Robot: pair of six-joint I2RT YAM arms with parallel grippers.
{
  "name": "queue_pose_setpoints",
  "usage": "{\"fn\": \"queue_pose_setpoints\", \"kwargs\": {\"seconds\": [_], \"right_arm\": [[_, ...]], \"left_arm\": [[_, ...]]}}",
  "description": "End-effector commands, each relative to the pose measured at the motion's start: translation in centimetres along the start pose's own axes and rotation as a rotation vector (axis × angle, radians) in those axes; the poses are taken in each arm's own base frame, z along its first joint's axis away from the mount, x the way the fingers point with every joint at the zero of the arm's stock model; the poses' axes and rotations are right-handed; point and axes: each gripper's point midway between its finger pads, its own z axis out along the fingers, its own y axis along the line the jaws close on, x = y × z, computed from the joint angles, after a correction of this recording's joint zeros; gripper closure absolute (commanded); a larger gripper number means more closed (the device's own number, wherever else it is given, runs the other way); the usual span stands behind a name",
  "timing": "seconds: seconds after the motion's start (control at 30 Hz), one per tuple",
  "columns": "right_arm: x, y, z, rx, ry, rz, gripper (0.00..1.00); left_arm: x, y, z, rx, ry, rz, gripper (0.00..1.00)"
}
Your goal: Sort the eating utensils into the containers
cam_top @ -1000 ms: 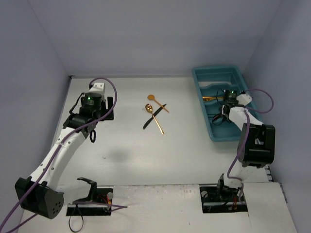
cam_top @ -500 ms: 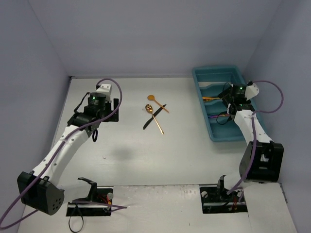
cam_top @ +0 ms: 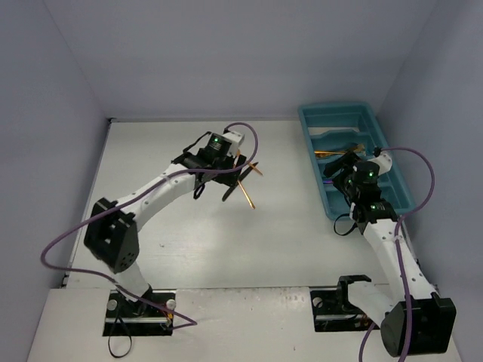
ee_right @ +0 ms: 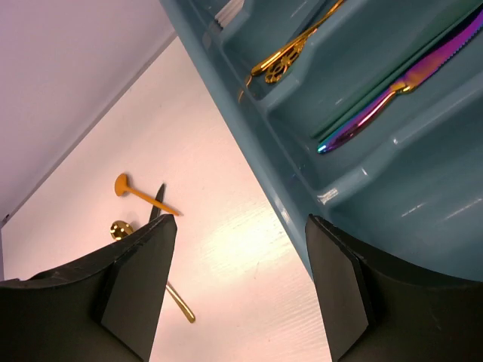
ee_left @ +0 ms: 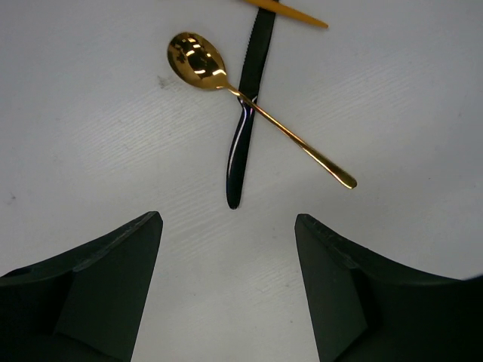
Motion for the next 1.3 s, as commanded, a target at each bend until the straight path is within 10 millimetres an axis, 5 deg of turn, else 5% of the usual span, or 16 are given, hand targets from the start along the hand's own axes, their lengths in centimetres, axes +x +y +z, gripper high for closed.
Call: {"fn": "queue_pose_setpoints", "kwargs": {"seconds": [0.0,0.3,0.73,0.93,1.27], "right_arm": [[0.5,1.0,-1.4,-0.1,-0.004,0.002,0.34],[3.2,-0.4,-2.0,-0.117,0.056,-0.01,0.34],[4.1,-0.8,-2.0,-0.117,0.086,-0.03,0.34],[4.3,-1.0,-1.9,-0.112,0.092,-0.031,0.34],[5.0,-1.6,-1.5,-0.092,0.112,-0.033,0.34]], "left_arm": [[-0.2,-0.8,3.3,0.029,0.037,0.027,0.35],[1.9,-2.3,7.4,0.098,0.131,0.068,0.44],[4.2,-1.2,12.4,0.088,0.247,0.082,0.44],[5.0,-0.6,13.2,0.089,0.278,0.076,0.45],[9.6,-2.1,13.7,0.122,0.39,0.04,0.65]]}}
